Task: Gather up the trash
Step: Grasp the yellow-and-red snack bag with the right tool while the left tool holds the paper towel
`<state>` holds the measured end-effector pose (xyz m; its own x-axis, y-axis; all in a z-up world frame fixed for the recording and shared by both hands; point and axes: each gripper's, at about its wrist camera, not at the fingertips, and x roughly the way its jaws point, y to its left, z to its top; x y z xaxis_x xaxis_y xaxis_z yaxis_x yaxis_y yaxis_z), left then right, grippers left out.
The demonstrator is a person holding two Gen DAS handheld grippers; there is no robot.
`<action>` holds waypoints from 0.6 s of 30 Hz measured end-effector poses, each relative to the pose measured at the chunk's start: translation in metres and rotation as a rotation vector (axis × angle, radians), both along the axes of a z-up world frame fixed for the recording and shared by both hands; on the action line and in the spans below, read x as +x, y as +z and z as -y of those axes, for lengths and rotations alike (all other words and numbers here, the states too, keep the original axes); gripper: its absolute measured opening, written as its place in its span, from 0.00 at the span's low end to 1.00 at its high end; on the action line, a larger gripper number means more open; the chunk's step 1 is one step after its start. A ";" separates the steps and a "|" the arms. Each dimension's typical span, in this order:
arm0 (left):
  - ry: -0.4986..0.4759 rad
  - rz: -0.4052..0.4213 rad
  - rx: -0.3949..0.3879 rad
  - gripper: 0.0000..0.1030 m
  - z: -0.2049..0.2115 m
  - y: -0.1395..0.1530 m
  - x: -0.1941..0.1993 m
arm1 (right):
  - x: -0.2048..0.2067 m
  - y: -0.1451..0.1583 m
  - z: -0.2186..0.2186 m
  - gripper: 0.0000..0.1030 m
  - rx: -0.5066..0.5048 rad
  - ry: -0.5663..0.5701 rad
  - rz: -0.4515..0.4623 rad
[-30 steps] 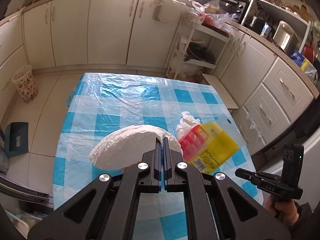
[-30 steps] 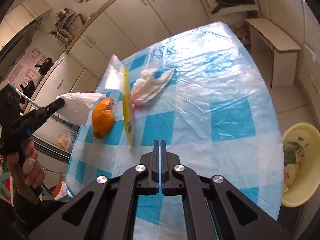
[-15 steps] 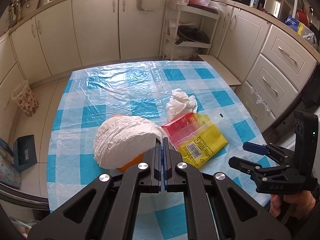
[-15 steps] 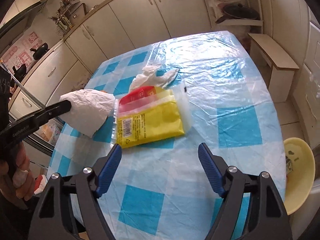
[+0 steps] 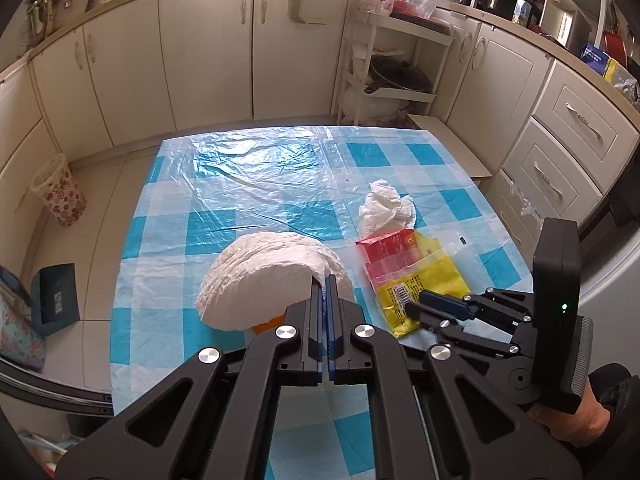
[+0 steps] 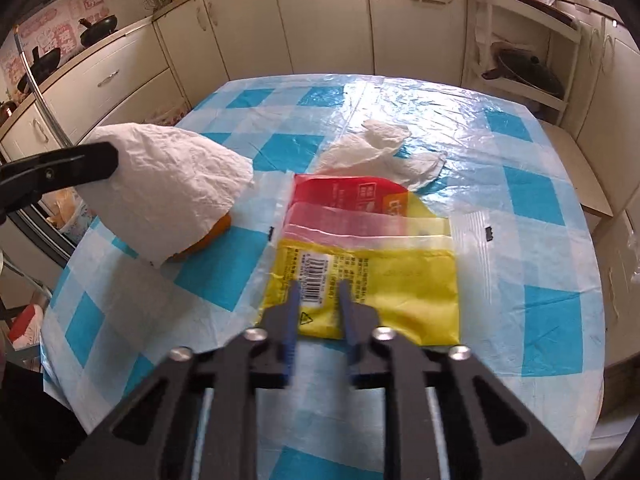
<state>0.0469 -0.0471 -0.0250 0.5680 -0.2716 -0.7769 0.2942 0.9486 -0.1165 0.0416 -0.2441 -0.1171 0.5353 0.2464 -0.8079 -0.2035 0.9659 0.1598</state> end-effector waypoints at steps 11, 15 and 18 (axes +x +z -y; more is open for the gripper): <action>0.057 0.043 -0.108 0.02 -0.021 0.020 0.005 | -0.005 0.037 0.044 0.02 0.137 -0.100 0.110; 0.082 0.053 -0.157 0.02 -0.033 0.027 0.007 | 0.001 0.031 0.059 0.95 0.027 -0.215 0.080; 0.092 0.051 -0.177 0.02 -0.037 0.028 0.008 | 0.007 0.015 0.062 0.90 0.063 -0.208 0.004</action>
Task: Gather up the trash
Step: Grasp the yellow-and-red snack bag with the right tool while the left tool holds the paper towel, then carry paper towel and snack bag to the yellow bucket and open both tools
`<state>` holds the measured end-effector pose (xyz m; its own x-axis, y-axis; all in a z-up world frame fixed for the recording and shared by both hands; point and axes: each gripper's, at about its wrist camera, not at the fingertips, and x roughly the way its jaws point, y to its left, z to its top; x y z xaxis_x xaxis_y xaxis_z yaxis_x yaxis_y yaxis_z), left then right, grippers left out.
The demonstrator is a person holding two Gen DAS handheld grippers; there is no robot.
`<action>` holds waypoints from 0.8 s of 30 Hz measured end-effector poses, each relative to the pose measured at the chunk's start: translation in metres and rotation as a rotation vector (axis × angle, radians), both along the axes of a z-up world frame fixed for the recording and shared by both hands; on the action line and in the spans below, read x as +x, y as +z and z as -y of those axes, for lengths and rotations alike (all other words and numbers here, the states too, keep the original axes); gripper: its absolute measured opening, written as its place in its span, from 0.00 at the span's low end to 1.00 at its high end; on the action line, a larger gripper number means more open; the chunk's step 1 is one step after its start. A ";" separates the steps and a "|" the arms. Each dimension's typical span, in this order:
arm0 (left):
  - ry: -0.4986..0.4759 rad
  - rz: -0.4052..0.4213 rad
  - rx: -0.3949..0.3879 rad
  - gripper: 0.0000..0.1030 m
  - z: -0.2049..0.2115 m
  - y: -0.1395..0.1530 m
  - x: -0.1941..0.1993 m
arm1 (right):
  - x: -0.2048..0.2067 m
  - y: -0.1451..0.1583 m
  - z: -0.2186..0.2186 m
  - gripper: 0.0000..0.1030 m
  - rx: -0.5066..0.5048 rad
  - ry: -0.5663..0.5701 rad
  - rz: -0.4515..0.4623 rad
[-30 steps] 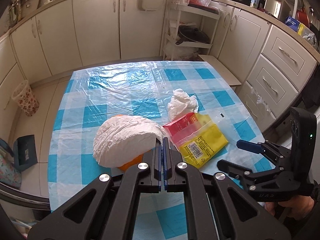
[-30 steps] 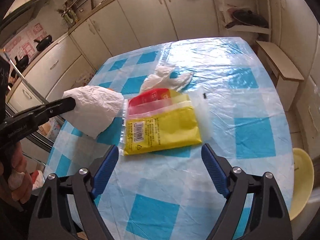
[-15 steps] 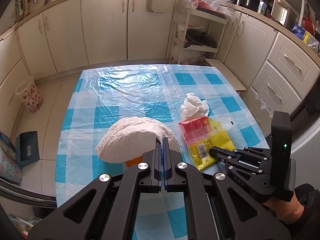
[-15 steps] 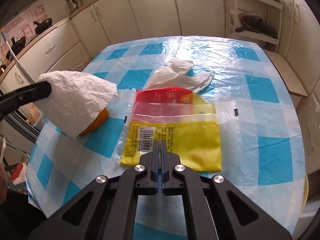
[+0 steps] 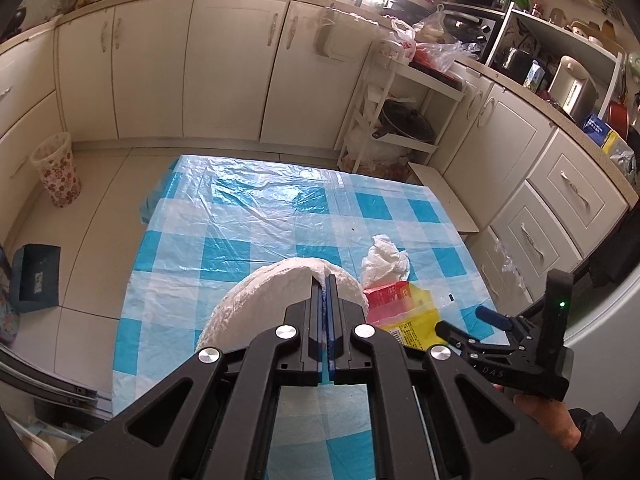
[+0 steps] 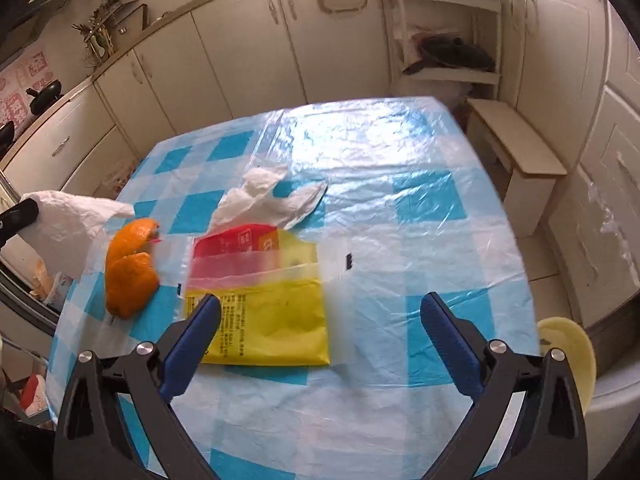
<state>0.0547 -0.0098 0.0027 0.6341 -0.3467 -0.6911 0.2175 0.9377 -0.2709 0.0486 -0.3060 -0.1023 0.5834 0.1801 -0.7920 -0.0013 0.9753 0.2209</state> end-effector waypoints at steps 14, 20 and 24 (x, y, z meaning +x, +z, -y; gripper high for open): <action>0.013 0.009 -0.001 0.02 -0.001 0.001 -0.001 | -0.009 0.009 -0.010 0.02 0.094 0.086 0.062; 0.033 0.031 -0.017 0.02 -0.005 0.006 -0.002 | -0.020 0.034 -0.009 0.02 0.146 0.109 0.142; 0.042 0.063 -0.047 0.02 -0.009 0.012 -0.005 | -0.025 0.046 -0.008 0.02 0.196 0.126 0.198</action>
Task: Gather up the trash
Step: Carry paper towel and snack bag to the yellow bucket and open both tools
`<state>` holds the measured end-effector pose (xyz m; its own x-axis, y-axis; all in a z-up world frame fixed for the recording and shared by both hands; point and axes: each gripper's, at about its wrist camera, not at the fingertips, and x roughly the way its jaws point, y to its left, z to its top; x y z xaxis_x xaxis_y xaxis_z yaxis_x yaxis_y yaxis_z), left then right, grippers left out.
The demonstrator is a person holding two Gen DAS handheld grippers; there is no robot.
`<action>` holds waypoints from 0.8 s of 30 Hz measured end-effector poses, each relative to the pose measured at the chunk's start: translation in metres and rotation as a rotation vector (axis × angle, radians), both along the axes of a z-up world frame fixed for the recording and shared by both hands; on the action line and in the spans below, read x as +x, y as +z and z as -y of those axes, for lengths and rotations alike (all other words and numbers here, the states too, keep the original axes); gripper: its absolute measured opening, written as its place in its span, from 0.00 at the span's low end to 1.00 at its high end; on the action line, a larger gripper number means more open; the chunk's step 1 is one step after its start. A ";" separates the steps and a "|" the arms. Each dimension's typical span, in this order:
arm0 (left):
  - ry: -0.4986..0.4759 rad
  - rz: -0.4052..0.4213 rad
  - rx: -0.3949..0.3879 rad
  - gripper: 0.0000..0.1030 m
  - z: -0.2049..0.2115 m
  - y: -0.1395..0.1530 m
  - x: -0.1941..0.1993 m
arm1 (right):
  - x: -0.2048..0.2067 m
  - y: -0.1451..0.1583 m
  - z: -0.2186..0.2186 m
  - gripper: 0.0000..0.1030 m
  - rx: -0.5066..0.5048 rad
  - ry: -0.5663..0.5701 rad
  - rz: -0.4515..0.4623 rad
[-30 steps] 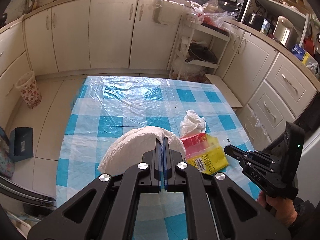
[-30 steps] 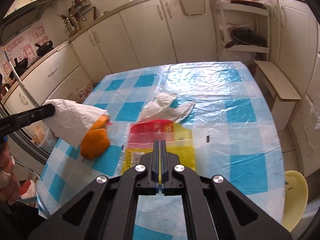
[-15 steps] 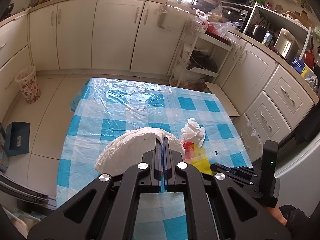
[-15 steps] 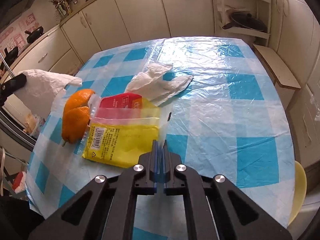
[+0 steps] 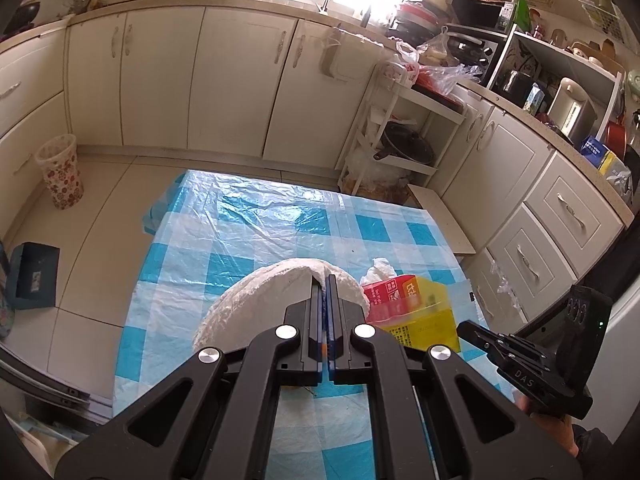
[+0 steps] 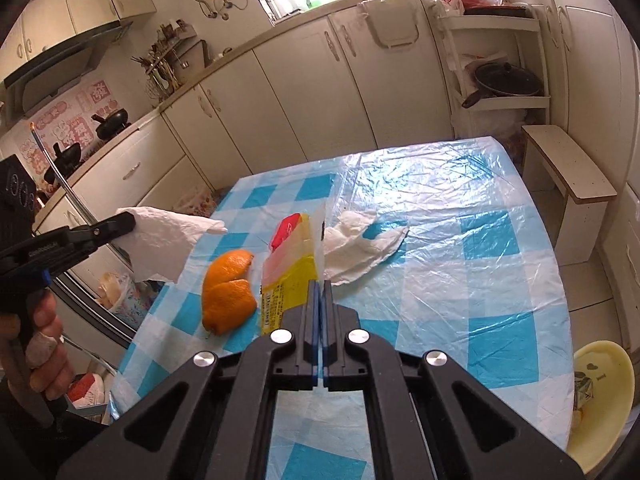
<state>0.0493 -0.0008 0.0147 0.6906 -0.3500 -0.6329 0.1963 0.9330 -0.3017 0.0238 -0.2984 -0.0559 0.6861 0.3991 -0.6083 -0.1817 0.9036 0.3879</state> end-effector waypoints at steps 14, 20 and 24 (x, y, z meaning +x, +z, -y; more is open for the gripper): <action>0.035 0.049 -0.026 0.02 -0.001 0.006 -0.006 | -0.012 0.017 0.018 0.02 0.027 -0.017 0.032; 0.092 0.108 -0.098 0.02 -0.023 0.023 -0.011 | -0.020 0.026 0.028 0.02 0.041 -0.033 0.055; 0.095 0.123 -0.112 0.02 -0.026 0.027 -0.016 | -0.027 0.030 0.038 0.02 0.062 -0.050 0.067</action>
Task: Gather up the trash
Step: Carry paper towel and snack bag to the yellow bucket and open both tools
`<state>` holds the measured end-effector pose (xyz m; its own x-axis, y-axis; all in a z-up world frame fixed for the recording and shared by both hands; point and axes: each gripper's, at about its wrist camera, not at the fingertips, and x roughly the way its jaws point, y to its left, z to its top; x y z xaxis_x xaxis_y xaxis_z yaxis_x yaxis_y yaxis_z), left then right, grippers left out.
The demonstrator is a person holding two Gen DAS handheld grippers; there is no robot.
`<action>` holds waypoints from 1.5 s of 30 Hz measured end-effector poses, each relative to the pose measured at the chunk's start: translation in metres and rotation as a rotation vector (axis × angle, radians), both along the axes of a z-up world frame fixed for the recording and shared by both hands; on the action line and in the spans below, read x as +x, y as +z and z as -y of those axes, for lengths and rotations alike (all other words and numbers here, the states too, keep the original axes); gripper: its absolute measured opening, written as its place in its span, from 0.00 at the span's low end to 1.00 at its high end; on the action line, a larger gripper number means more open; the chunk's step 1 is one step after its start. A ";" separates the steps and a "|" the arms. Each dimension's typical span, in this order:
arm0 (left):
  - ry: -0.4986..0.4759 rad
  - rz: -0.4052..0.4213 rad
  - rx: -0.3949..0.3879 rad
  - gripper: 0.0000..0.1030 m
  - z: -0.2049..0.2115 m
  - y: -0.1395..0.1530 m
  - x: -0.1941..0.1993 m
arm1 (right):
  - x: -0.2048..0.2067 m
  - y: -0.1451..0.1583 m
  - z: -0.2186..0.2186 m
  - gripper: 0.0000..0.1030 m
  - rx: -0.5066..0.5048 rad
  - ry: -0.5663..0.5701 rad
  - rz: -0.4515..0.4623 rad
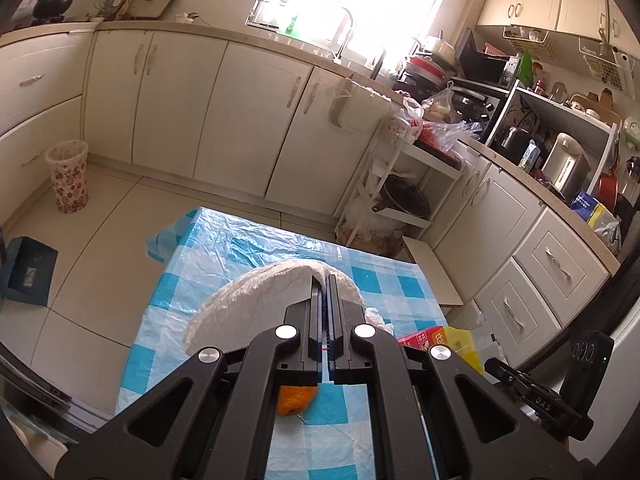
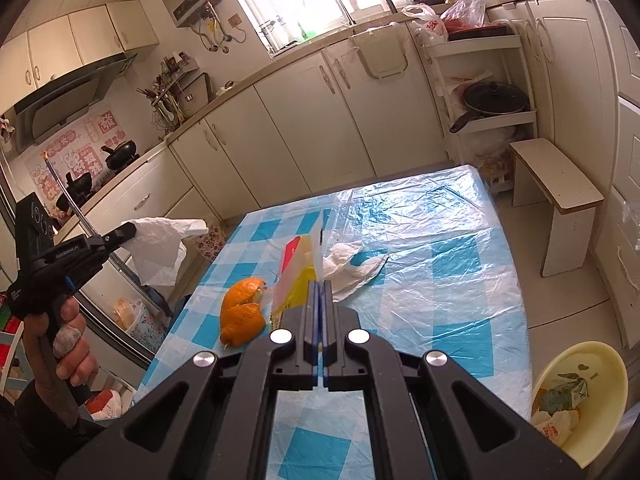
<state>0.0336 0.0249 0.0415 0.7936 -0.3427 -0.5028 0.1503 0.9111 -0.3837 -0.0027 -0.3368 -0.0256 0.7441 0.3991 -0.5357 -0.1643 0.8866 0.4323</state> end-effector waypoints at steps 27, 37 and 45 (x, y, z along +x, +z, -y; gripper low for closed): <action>-0.312 0.028 0.084 0.02 0.136 0.001 -0.052 | -0.077 0.023 0.133 0.02 -0.137 -0.361 -0.047; -0.586 -0.020 0.103 0.02 0.274 -0.020 -0.103 | -0.100 -0.020 0.191 0.02 -0.298 -0.522 -0.223; -0.657 -0.162 -0.037 0.02 0.353 -0.054 -0.105 | -0.067 -0.075 0.221 0.02 -0.452 -0.452 -0.461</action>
